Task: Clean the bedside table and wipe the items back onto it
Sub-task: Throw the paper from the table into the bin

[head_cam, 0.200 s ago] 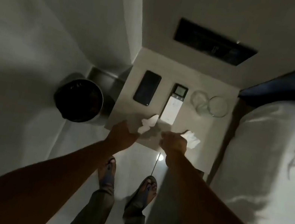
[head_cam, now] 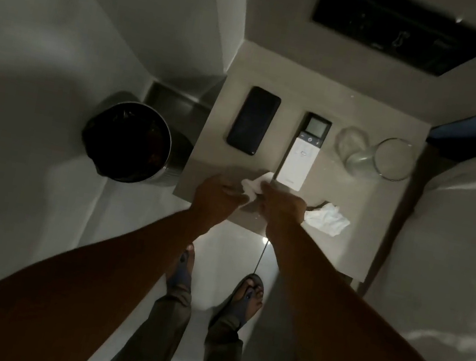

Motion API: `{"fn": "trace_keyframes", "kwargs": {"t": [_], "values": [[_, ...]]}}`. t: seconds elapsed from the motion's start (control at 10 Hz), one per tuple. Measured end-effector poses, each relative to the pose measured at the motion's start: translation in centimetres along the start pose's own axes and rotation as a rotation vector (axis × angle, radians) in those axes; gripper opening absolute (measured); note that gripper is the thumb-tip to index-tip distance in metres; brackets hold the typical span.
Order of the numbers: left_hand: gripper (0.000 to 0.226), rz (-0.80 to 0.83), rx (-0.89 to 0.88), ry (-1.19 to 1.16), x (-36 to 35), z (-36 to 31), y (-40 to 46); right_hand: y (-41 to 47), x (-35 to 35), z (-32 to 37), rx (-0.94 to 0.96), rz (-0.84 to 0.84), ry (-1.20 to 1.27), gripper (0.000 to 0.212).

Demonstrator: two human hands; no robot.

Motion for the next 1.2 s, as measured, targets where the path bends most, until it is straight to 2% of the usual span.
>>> {"fn": "trace_keyframes", "kwargs": {"t": [0.1, 0.2, 0.3, 0.4, 0.5, 0.6, 0.7, 0.8, 0.9, 1.0, 1.1, 1.2], "values": [[0.025, 0.107, 0.021, -0.162, -1.6, 0.2, 0.6, 1.1, -0.4, 0.4, 0.05, -0.058, -0.067, 0.022], [0.01, 0.126, -0.05, -0.232, -1.2, -0.3, 0.8, 0.6, -1.2, 1.1, 0.09, -0.139, -0.172, 0.013], [0.017, 0.058, -0.058, -0.243, 1.8, 0.2, 0.4, 0.1, -4.0, 0.8, 0.11, -0.099, -0.18, 0.021], [0.03, -0.076, -0.028, -0.449, 9.0, 2.8, 0.0, -1.1, -13.1, 0.1, 0.034, 0.141, -0.153, 0.015], [0.029, -0.184, 0.049, -0.578, 14.6, 5.1, 0.5, -2.6, -20.1, -0.3, -0.005, 0.323, -0.063, 0.01], [0.018, -0.222, 0.133, -0.657, 20.4, 8.0, 2.3, -3.7, -27.2, -1.3, -0.062, 0.447, -0.011, 0.026], [0.032, -0.224, 0.195, -0.622, 21.7, 9.4, 3.2, -2.8, -29.3, -1.6, -0.073, 0.486, -0.004, 0.043], [0.039, -0.31, 0.198, -0.633, 21.1, 10.1, 2.8, -1.0, -25.7, -0.4, 0.162, 0.353, -0.483, 0.059], [0.027, -0.293, 0.121, -0.641, 18.7, 8.4, 1.9, -1.6, -20.6, 1.1, 0.237, 0.232, -0.363, 0.048], [0.042, -0.284, -0.112, -0.212, 11.5, 3.0, 0.0, -2.5, -10.0, 0.6, -0.004, 0.077, 0.357, 0.016], [0.039, -0.186, -0.231, -0.033, 4.1, -1.5, -1.5, -2.8, -1.5, 1.0, 0.055, -0.05, 0.309, 0.024], [0.035, 0.023, -0.342, 0.194, -6.2, -5.8, -3.6, -2.5, 10.2, 1.0, 0.145, -0.337, 0.116, 0.018]]}}
Point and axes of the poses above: each hand's wrist, its own y-axis towards the middle knuckle, its own x-axis out of the back of the hand, z = x × y, the point moved 9 cm from there along y, towards the middle knuckle, and after that the axes turned 2 degrees about x, right-handed, at the moved point
